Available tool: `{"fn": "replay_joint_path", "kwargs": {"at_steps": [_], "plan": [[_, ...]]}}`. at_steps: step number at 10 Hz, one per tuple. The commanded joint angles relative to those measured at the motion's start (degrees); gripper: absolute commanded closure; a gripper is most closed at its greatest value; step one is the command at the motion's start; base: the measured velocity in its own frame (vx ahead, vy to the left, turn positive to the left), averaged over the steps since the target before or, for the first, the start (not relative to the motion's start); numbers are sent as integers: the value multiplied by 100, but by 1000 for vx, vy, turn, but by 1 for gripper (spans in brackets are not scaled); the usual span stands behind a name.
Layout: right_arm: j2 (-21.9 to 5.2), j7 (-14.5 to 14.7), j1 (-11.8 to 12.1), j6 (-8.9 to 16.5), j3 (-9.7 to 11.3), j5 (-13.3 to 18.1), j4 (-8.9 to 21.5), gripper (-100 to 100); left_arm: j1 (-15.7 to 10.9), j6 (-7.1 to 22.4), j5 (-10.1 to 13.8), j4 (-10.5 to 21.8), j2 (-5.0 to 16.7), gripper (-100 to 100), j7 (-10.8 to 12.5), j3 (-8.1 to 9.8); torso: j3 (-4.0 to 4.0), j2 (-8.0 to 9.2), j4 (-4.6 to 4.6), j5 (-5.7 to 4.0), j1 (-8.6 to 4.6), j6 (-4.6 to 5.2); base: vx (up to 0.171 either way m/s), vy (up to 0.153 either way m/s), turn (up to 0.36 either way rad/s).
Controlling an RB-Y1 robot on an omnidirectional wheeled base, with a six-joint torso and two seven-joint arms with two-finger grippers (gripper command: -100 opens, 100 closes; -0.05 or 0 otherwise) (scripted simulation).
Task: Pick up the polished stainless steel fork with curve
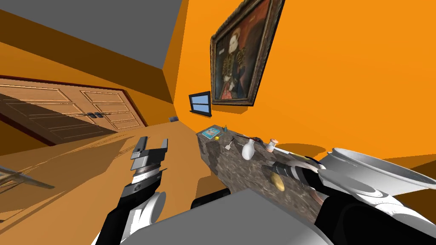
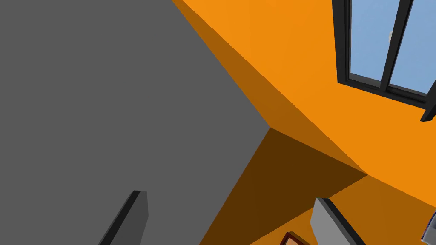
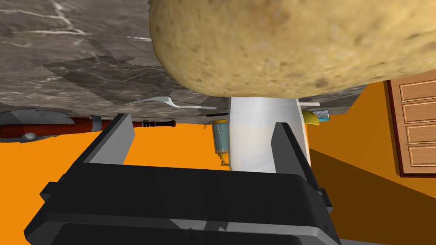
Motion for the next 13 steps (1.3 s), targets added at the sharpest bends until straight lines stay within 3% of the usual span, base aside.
{"fn": "replay_joint_path", "kwargs": {"at_steps": [1,4,6,8,9,10,12,13], "plan": [[-239,-163,3,-150,71,286,286,-100,0,0,0,0,0,0,0,0,0,0,0,0,0,0,31,20,287],[-438,-323,41,-262,126,595,640,-100,-1,0,0,0,0,0,0,0,-1,-2,0,0,-2,-4,31,6,166],[-789,-644,106,-484,266,990,1029,-100,-1,0,0,0,0,0,0,0,-1,-3,-1,0,0,-5,46,10,350],[-789,-644,106,-484,266,1120,1134,-100,1,0,0,0,0,0,0,1,-6,-10,-2,0,-3,4,39,-4,43],[-939,-802,132,-593,349,1371,1316,-100,1,0,0,0,0,0,0,1,1,2,0,-1,-2,6,31,11,227],[-939,-802,132,-593,349,1371,1365,-100,-1,0,0,0,0,0,0,0,0,-1,0,0,1,-4,30,3,155],[-1187,-1107,168,-804,532,1773,1782,-100,0,0,0,0,0,0,0,0,-3,-6,-1,0,0,-4,61,7,326],[-1187,-1107,168,-804,532,1841,1782,-100,0,0,0,0,0,0,0,0,-10,-18,-4,1,0,-4,66,-11,115]]}}
